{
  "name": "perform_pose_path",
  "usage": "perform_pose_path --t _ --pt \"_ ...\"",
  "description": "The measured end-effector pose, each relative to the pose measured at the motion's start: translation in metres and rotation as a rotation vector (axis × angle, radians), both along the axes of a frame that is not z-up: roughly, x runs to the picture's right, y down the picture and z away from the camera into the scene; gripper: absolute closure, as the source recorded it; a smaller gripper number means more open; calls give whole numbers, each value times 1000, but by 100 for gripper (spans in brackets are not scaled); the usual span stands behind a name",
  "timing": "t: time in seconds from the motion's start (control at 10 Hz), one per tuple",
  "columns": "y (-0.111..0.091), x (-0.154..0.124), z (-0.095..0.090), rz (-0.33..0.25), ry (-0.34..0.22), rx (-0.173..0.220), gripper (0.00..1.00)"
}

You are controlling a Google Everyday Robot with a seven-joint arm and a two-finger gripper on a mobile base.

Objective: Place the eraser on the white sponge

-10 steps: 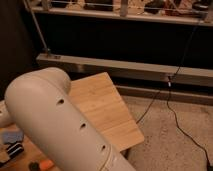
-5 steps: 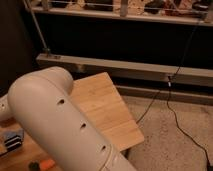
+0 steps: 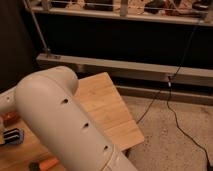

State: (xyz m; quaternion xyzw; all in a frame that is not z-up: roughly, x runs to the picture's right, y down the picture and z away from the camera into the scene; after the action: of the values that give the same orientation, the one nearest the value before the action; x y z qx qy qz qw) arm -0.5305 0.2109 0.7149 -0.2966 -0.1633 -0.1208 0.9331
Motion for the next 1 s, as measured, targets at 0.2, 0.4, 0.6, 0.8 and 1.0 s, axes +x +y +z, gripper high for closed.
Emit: perform_pose_path --t 0.2,0.4,0.6,0.8,1.0 --pt "-4 2 10 17 13 -2 100" --pt "-4 6 19 27 25 -6 100" --pt "-2 9 26 30 31 -4 100" --pt "-4 9 30 39 29 6 98" --pt "-3 8 33 49 34 12 81"
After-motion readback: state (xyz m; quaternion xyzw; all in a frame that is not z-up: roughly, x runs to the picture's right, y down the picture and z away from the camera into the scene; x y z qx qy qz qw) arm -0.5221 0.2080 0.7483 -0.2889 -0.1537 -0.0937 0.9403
